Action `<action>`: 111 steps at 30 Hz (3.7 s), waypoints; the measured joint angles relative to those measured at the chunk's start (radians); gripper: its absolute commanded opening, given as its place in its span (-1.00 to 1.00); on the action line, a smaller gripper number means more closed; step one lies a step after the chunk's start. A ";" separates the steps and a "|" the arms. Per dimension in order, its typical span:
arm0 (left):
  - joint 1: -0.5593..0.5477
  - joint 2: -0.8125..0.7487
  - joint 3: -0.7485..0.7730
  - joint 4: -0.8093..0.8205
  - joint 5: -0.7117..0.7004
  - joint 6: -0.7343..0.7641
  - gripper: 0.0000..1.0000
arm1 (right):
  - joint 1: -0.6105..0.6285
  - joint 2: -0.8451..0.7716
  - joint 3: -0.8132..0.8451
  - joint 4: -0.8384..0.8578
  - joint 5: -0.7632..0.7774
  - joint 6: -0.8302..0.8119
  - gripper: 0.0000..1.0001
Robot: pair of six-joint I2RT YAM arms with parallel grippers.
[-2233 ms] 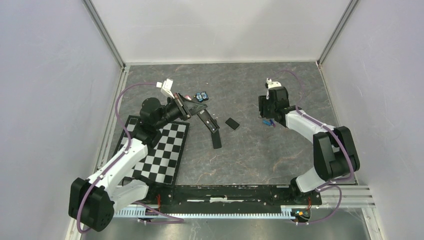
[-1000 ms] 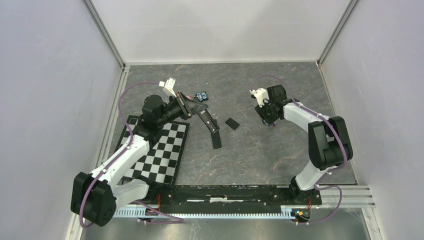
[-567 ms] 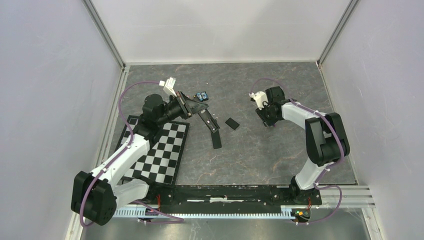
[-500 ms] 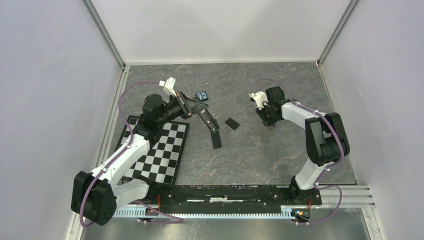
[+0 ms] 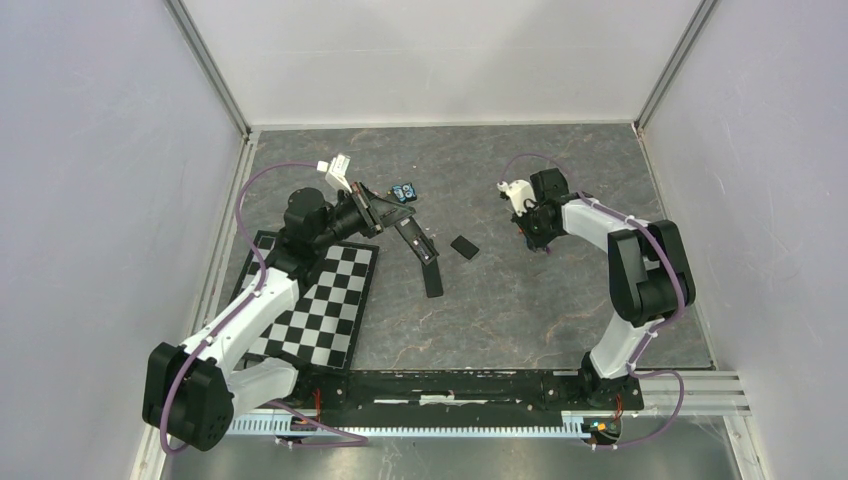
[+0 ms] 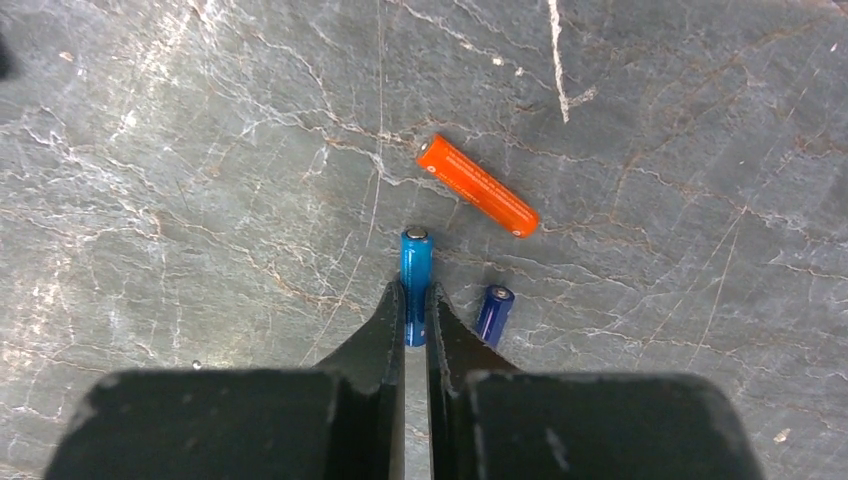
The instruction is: Load the batteries into the remote control
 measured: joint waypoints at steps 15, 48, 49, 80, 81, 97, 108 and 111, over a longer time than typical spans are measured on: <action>0.001 -0.031 0.000 -0.058 -0.082 0.009 -0.96 | 0.152 -0.354 -0.141 0.107 -0.348 -0.026 -0.98; -0.035 -0.030 -0.217 0.305 -0.027 -0.019 -0.96 | 0.512 -0.660 -0.260 0.532 -0.703 0.270 -0.88; -0.035 -0.033 -0.219 0.305 -0.026 -0.019 -0.96 | 0.515 -0.654 -0.260 0.532 -0.700 0.263 -0.88; -0.035 -0.063 -0.232 0.284 -0.140 -0.058 -0.96 | 0.594 -0.509 -0.001 0.224 -0.270 0.408 -0.87; -0.035 -0.063 -0.232 0.281 -0.140 -0.063 -0.96 | 0.597 -0.499 0.002 0.211 -0.262 0.408 -0.87; -0.035 -0.063 -0.232 0.233 -0.143 -0.087 -0.96 | 0.647 -0.426 0.059 0.124 -0.133 0.422 -0.84; -0.035 -0.077 -0.232 0.220 -0.159 -0.093 -0.96 | 0.657 -0.406 0.087 0.078 -0.105 0.423 -0.80; -0.035 -0.078 -0.232 0.220 -0.161 -0.094 -0.96 | 0.660 -0.394 0.101 0.065 -0.105 0.422 -0.79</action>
